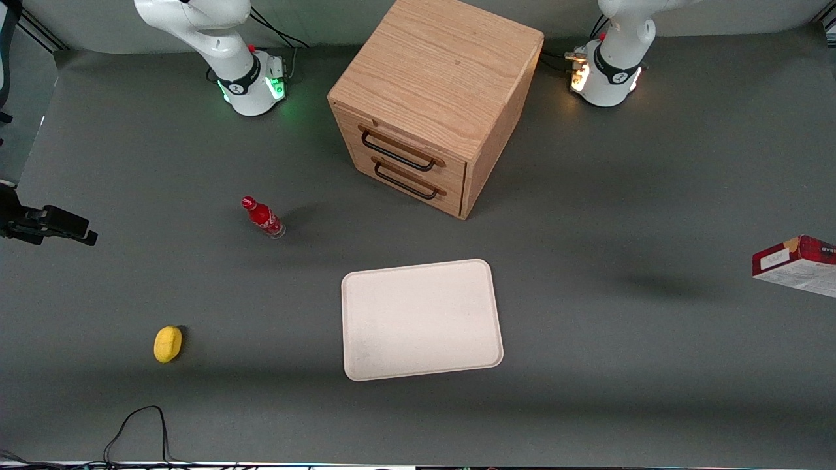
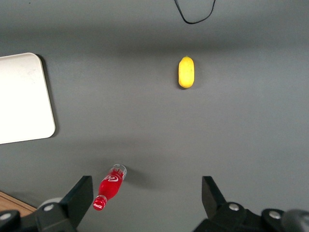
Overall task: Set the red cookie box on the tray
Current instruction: 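Lift the cookie box upright with the left gripper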
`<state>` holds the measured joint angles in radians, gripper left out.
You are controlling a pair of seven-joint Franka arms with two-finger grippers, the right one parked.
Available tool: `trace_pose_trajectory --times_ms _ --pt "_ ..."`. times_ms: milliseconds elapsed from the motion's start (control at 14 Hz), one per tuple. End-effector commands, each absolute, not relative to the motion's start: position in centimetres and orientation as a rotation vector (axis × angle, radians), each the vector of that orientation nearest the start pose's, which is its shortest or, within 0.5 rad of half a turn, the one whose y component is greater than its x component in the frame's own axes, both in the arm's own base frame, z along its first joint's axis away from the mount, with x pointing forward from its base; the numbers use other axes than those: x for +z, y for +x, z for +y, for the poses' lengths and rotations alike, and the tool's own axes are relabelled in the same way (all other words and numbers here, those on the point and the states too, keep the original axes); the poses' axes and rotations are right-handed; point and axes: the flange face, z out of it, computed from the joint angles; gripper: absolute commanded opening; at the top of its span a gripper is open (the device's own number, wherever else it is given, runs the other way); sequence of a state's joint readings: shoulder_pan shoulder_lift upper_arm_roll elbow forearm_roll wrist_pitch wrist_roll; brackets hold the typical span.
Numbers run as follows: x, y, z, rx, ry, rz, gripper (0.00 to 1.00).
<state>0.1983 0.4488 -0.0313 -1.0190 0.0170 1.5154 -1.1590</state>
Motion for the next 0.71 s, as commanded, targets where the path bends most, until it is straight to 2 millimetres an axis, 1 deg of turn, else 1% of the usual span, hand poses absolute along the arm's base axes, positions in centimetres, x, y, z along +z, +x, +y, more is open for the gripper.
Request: trace_pose_trajectory --times_ms 0,71,143,214,357,429,571,643 --pt "60.7 66.5 7.8 -0.039 -2.571 -1.84 0.0" --pt "60.8 66.6 5.4 -0.021 -2.636 -1.758 0.0" --pt "60.9 66.5 2.7 -0.002 -2.714 -1.639 0.0" --pt "61.5 66.1 -0.6 0.006 -2.777 -1.528 0.0" --pt "61.2 65.5 -8.6 -0.024 -2.815 -1.324 0.0" --pt "60.7 65.0 -12.5 -0.013 -2.846 -1.232 0.0" --pt "60.0 63.3 -20.3 -0.007 -2.912 -1.055 0.0" --pt "59.3 62.8 -23.6 -0.012 -2.947 -0.976 0.0"
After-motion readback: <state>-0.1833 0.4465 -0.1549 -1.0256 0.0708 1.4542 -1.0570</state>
